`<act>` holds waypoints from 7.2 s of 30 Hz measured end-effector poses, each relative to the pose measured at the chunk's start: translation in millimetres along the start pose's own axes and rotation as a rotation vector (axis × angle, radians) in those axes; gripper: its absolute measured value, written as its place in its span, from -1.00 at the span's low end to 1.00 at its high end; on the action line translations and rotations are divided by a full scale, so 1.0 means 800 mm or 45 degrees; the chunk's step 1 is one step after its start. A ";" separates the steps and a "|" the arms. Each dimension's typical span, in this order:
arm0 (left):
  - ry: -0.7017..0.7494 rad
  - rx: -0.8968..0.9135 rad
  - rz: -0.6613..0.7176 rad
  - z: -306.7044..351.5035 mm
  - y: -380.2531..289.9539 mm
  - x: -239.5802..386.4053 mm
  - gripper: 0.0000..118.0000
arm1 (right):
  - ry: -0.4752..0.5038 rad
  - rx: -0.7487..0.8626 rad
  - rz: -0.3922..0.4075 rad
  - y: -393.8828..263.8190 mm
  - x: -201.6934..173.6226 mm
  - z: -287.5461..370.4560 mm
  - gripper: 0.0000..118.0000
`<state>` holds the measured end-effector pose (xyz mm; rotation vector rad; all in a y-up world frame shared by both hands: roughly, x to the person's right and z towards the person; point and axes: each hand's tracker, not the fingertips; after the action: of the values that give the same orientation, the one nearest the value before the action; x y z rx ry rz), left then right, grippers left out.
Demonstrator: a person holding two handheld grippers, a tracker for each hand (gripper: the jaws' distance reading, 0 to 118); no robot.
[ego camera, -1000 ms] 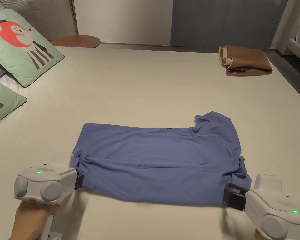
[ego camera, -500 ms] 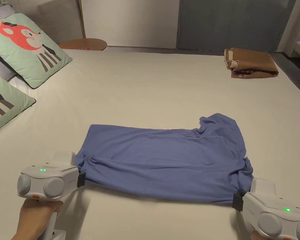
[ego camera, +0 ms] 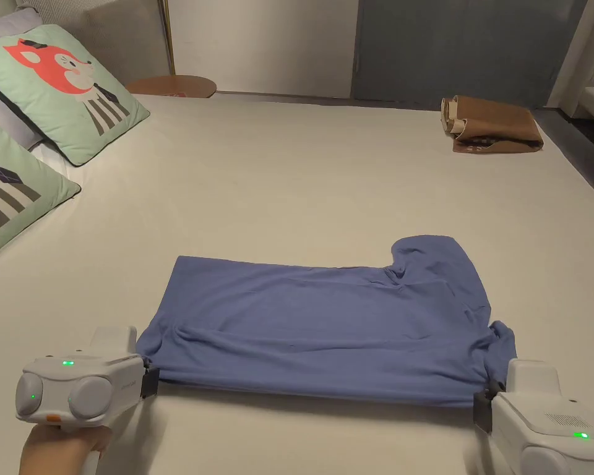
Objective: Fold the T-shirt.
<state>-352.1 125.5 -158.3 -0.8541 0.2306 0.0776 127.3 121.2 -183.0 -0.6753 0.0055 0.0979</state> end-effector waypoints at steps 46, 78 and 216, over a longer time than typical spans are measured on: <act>-0.098 0.983 0.041 0.113 0.123 0.135 -1.00 | 0.030 0.781 0.005 0.155 -0.076 0.097 -1.00; -0.038 -0.127 -0.016 -0.268 0.248 0.069 -0.55 | 0.041 0.501 0.029 0.197 -0.078 -0.107 -1.00; -0.719 -0.007 0.582 0.006 0.079 -0.079 -1.00 | 0.030 0.740 0.051 0.153 -0.091 0.114 -0.99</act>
<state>-422.7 172.1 -187.3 -0.7401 -0.1108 0.7364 40.9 266.6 -185.4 -0.0957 0.0680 0.1204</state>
